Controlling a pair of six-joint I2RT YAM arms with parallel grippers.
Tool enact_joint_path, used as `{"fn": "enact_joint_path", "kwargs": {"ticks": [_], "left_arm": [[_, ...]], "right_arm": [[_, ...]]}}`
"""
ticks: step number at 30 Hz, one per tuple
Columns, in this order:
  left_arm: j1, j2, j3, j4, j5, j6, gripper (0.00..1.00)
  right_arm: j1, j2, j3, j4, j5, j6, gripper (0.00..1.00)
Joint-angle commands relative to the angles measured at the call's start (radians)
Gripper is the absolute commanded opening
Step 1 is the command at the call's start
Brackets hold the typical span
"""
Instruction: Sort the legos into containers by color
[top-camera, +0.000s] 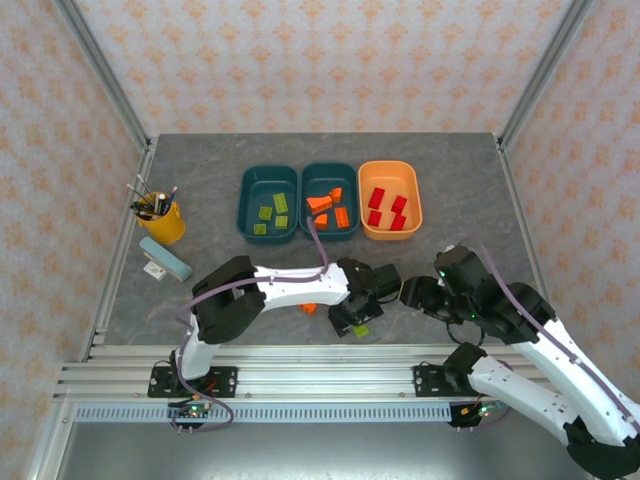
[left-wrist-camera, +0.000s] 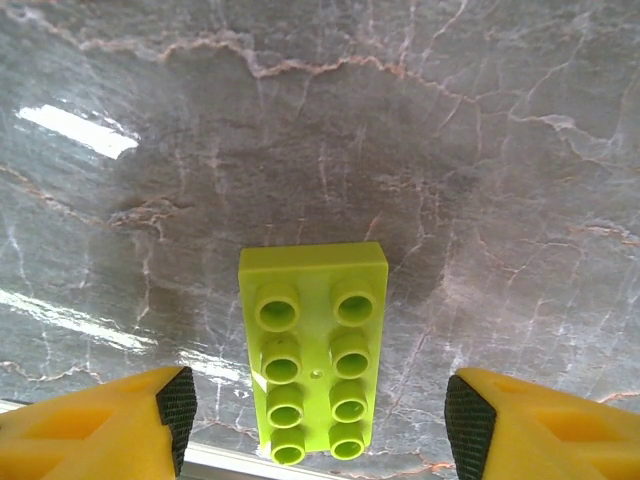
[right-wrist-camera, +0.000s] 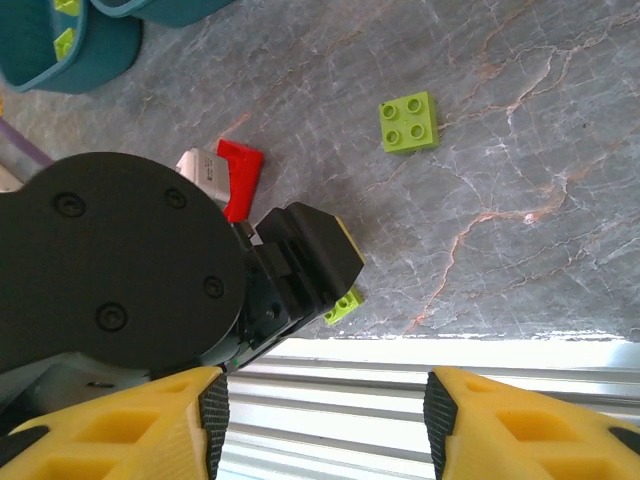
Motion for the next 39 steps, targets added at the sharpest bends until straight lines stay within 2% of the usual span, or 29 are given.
{"fn": "enact_joint_path", "kwargs": {"ticks": [1, 6, 10, 13, 16, 23, 30, 33, 39], "left_arm": [[-0.011, 0.001, -0.021, 0.009, -0.077, -0.037, 0.69], [-0.015, 0.055, 0.008, 0.030, -0.067, 0.001, 0.65], [-0.019, 0.063, -0.015, 0.029, -0.078, -0.003, 0.56], [-0.020, 0.064, -0.031, 0.037, -0.081, 0.001, 0.53], [-0.020, 0.078, -0.018, 0.027, -0.088, 0.019, 0.44], [-0.019, 0.118, 0.025, 0.027, -0.111, 0.049, 0.44], [-0.019, 0.121, 0.106, -0.034, -0.180, 0.132, 0.44], [-0.019, 0.109, 0.129, -0.058, -0.209, 0.162, 0.38], [-0.019, 0.107, 0.136, -0.079, -0.205, 0.172, 0.37]], "right_arm": [[0.001, -0.036, 0.000, -0.044, -0.025, -0.038, 0.56], [0.001, -0.104, -0.024, -0.059, -0.023, -0.017, 0.56], [0.001, -0.135, -0.026, -0.087, -0.017, -0.006, 0.55], [0.001, -0.152, -0.023, -0.100, -0.013, 0.002, 0.55], [0.001, -0.156, -0.022, -0.113, -0.010, 0.002, 0.55], [0.001, -0.158, -0.027, -0.103, -0.008, 0.005, 0.55], [0.001, -0.158, -0.038, -0.089, -0.014, 0.002, 0.54], [0.001, -0.156, -0.042, -0.083, -0.018, -0.003, 0.54], [0.001, -0.153, -0.039, -0.074, -0.029, -0.006, 0.54]]}}
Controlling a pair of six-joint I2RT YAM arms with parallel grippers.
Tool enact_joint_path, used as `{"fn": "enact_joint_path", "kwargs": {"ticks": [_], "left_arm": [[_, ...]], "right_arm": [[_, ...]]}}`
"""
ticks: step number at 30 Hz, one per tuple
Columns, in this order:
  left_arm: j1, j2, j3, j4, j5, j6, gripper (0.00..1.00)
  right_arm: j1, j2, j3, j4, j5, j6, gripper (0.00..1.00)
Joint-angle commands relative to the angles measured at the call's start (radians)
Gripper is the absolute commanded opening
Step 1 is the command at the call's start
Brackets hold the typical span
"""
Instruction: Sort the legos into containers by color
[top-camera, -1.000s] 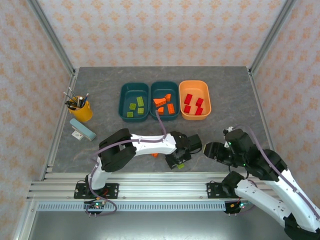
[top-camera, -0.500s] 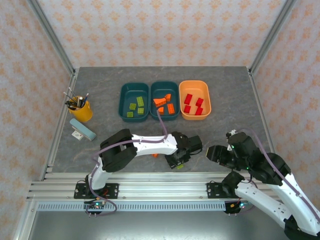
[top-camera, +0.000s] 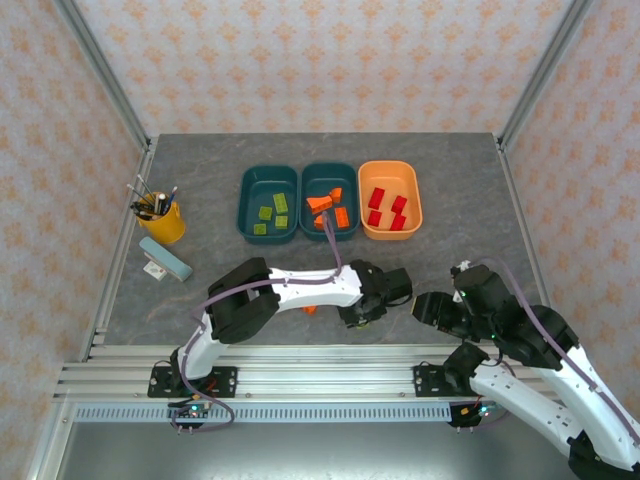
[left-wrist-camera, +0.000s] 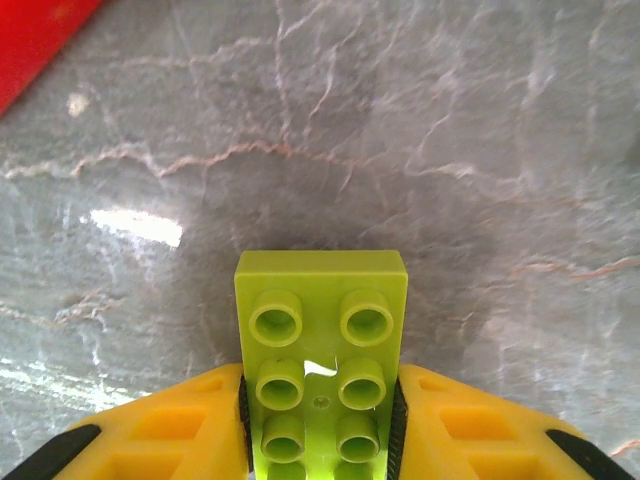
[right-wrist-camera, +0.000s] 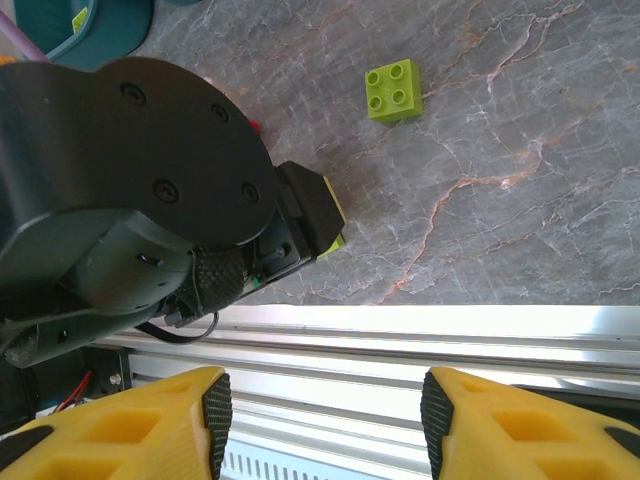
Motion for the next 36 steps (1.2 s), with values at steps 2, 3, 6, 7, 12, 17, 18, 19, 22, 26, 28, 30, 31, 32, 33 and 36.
{"fn": "enact_joint_path", "kwargs": {"ticks": [2, 3, 6, 7, 12, 17, 18, 19, 22, 26, 28, 30, 31, 32, 33, 36], "left_arm": [[-0.001, 0.011, 0.013, -0.014, -0.066, 0.024, 0.37], [-0.001, 0.010, 0.014, -0.019, -0.070, 0.027, 0.37], [-0.001, 0.009, 0.049, -0.061, -0.090, 0.048, 0.37], [-0.001, 0.006, 0.068, -0.077, -0.101, 0.059, 0.37], [0.012, -0.030, 0.129, -0.148, -0.142, 0.092, 0.37], [0.068, -0.113, 0.136, -0.211, -0.192, 0.127, 0.36], [0.087, -0.135, 0.131, -0.224, -0.204, 0.140, 0.36], [0.111, -0.155, 0.127, -0.234, -0.211, 0.156, 0.36], [0.197, -0.202, 0.122, -0.259, -0.219, 0.225, 0.36], [0.343, -0.272, 0.113, -0.268, -0.218, 0.333, 0.35], [0.439, -0.279, 0.117, -0.256, -0.204, 0.406, 0.35], [0.531, -0.265, 0.139, -0.244, -0.185, 0.480, 0.35], [0.578, -0.247, 0.161, -0.239, -0.172, 0.520, 0.35], [0.613, -0.227, 0.188, -0.240, -0.164, 0.554, 0.34], [0.655, -0.189, 0.226, -0.241, -0.160, 0.591, 0.34], [0.744, -0.064, 0.368, -0.259, -0.161, 0.698, 0.32]], "right_arm": [[0.001, -0.004, -0.003, 0.009, -0.007, -0.006, 0.54], [0.001, -0.004, -0.002, 0.008, -0.005, -0.007, 0.54], [0.001, -0.004, 0.004, 0.004, -0.001, -0.007, 0.54], [0.001, -0.004, 0.007, 0.003, 0.000, -0.007, 0.54], [0.001, -0.003, 0.027, 0.003, 0.008, -0.014, 0.54], [0.001, 0.023, 0.066, 0.052, -0.018, -0.047, 0.54], [0.001, 0.031, 0.074, 0.082, -0.029, -0.055, 0.54], [0.001, 0.042, 0.083, 0.118, -0.038, -0.060, 0.55], [0.001, 0.092, 0.098, 0.230, -0.051, -0.073, 0.56], [0.001, 0.233, 0.127, 0.367, -0.066, -0.091, 0.56], [0.001, 0.328, 0.150, 0.435, -0.069, -0.103, 0.56], [0.001, 0.413, 0.170, 0.499, -0.059, -0.114, 0.56], [0.000, 0.460, 0.186, 0.530, -0.052, -0.116, 0.56], [-0.002, 0.500, 0.205, 0.550, -0.048, -0.117, 0.56], [-0.005, 0.547, 0.228, 0.567, -0.046, -0.121, 0.56], [-0.012, 0.662, 0.280, 0.625, -0.043, -0.135, 0.56]]}}
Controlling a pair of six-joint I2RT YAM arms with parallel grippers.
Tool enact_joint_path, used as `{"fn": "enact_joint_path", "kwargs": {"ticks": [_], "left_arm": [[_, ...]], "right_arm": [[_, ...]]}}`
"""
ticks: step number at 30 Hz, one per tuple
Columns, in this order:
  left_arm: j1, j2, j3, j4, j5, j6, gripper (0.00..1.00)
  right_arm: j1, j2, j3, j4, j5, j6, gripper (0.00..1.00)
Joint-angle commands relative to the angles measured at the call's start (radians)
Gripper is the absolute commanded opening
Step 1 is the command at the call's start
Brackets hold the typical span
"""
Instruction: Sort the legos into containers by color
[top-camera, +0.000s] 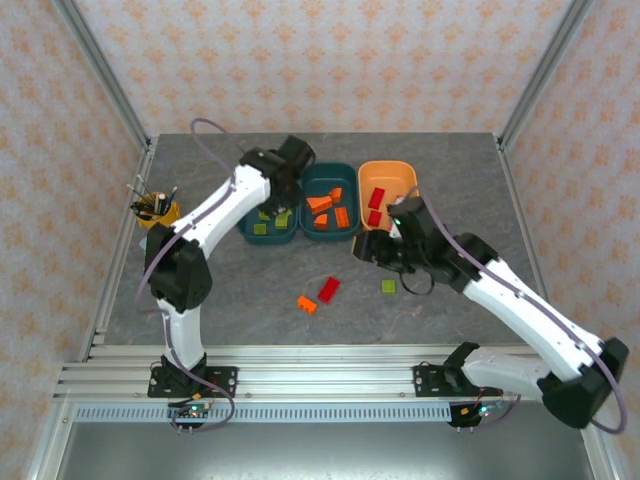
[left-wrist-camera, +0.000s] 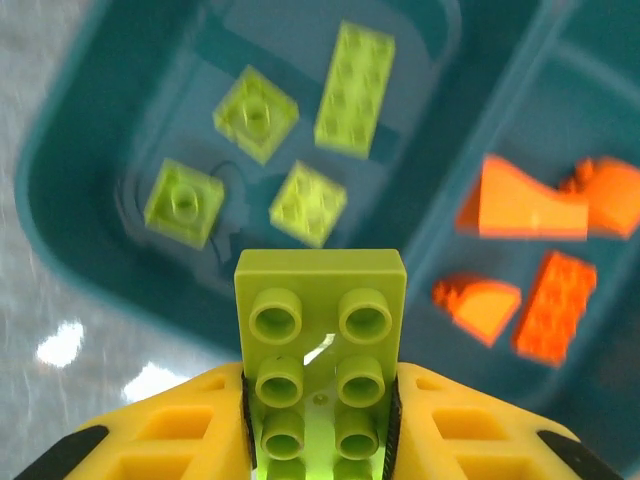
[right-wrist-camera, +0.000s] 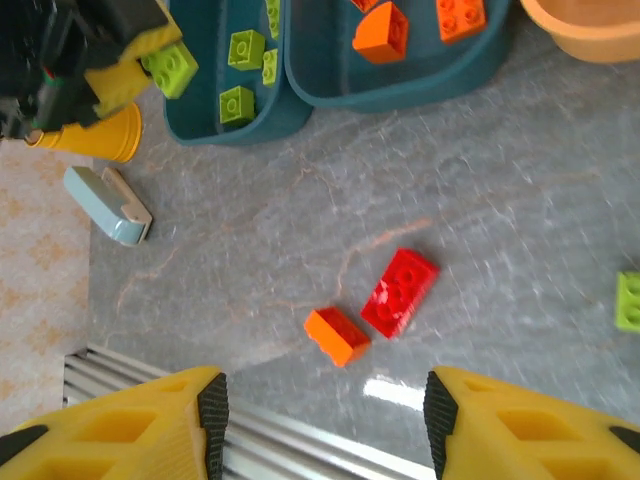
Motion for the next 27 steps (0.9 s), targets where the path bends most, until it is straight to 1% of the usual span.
{"fn": "enact_joint_path", "kwargs": {"ticks": [1, 3, 7, 11, 15, 20, 22, 24, 27], "left_arm": [[0.067, 0.139, 0.151, -0.054, -0.019, 0.189, 0.31], [0.099, 0.233, 0.267, -0.085, -0.041, 0.239, 0.30], [0.152, 0.402, 0.463, -0.117, -0.096, 0.299, 0.31], [0.185, 0.500, 0.563, -0.123, -0.109, 0.322, 0.32], [0.191, 0.538, 0.559, -0.113, -0.120, 0.351, 0.32], [0.191, 0.551, 0.493, -0.091, -0.124, 0.357, 0.34], [0.192, 0.552, 0.485, -0.087, -0.124, 0.356, 0.38], [0.192, 0.552, 0.490, -0.090, -0.121, 0.353, 0.45], [0.192, 0.541, 0.495, -0.100, -0.111, 0.345, 0.52]], "right_arm": [[-0.017, 0.090, 0.073, 0.128, 0.010, -0.032, 0.56], [-0.038, 0.161, 0.097, 0.165, -0.009, -0.030, 0.56], [-0.083, 0.268, 0.129, 0.258, -0.040, -0.011, 0.56], [-0.110, 0.366, 0.198, 0.258, -0.061, -0.015, 0.56], [-0.122, 0.415, 0.227, 0.248, -0.070, -0.017, 0.56], [-0.125, 0.428, 0.214, 0.253, -0.075, -0.003, 0.56], [-0.124, 0.428, 0.208, 0.254, -0.078, -0.001, 0.56], [-0.124, 0.428, 0.206, 0.248, -0.080, -0.002, 0.57], [-0.124, 0.423, 0.206, 0.218, -0.073, -0.015, 0.58]]}}
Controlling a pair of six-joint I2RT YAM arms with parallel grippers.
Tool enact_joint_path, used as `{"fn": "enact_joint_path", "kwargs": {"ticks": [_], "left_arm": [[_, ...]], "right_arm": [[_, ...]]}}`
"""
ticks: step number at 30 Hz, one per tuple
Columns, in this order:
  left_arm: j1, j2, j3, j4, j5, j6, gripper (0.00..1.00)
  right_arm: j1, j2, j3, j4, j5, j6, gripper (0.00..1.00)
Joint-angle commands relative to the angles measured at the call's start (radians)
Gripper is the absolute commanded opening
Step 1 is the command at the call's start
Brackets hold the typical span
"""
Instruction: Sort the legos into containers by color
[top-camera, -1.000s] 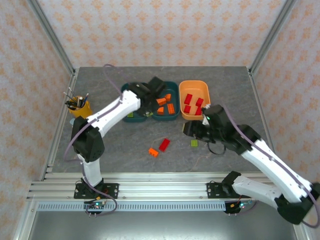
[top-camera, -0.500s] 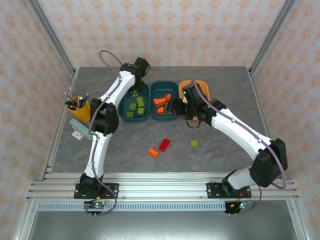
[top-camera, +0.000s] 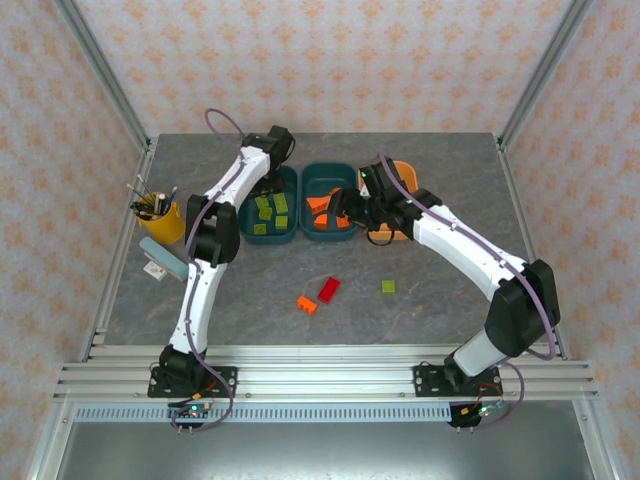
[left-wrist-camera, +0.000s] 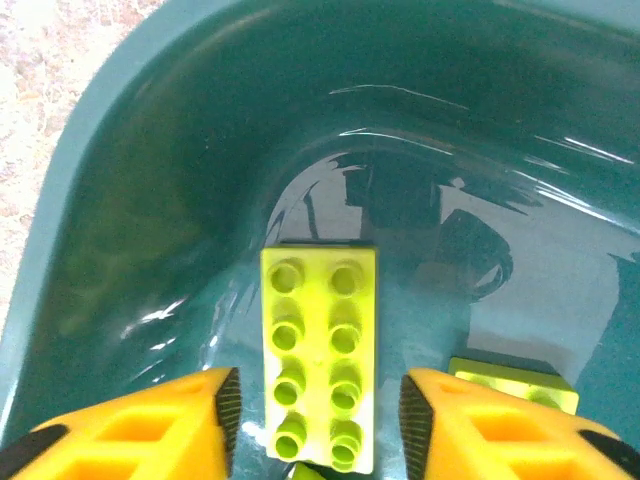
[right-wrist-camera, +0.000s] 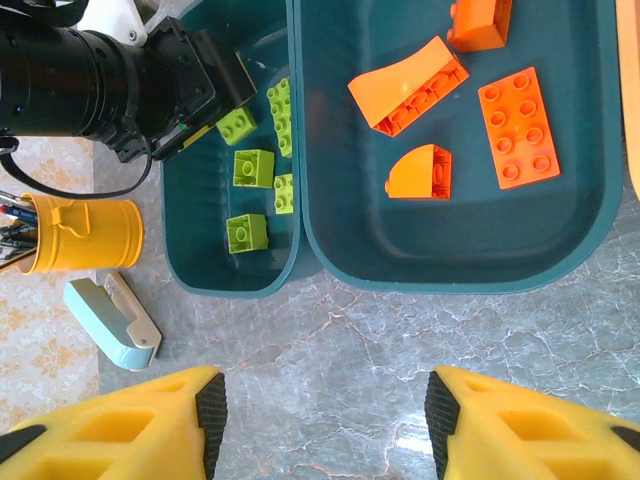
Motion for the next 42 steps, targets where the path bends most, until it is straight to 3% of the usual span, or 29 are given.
{"fn": "enact_joint_path", "kwargs": {"ticks": [1, 7, 11, 19, 30, 35, 42], "left_arm": [[0.000, -0.019, 0.001, -0.026, -0.031, -0.005, 0.54], [-0.021, -0.117, -0.008, -0.030, -0.030, -0.007, 0.61], [-0.062, -0.238, -0.041, -0.026, -0.039, 0.008, 0.67], [-0.180, -0.695, -0.490, 0.129, 0.016, 0.007, 0.81], [-0.449, -1.310, -1.170, 0.272, 0.074, -0.198, 0.86], [-0.528, -1.495, -1.325, 0.251, 0.063, -0.284, 0.86], [-0.536, -1.617, -1.416, 0.219, 0.062, -0.323, 0.86]], "right_arm": [[-0.003, -0.003, 0.012, -0.022, 0.003, -0.012, 0.58], [0.019, -0.035, 0.008, -0.142, 0.093, -0.045, 0.58], [0.099, -0.019, 0.012, -0.266, 0.207, 0.003, 0.60], [0.265, 0.090, -0.001, -0.411, 0.307, 0.192, 0.65], [0.312, 0.223, -0.005, -0.369, 0.281, 0.345, 0.71], [0.318, 0.291, 0.011, -0.335, 0.240, 0.393, 0.70], [0.325, 0.377, 0.030, -0.315, 0.218, 0.446, 0.67]]}}
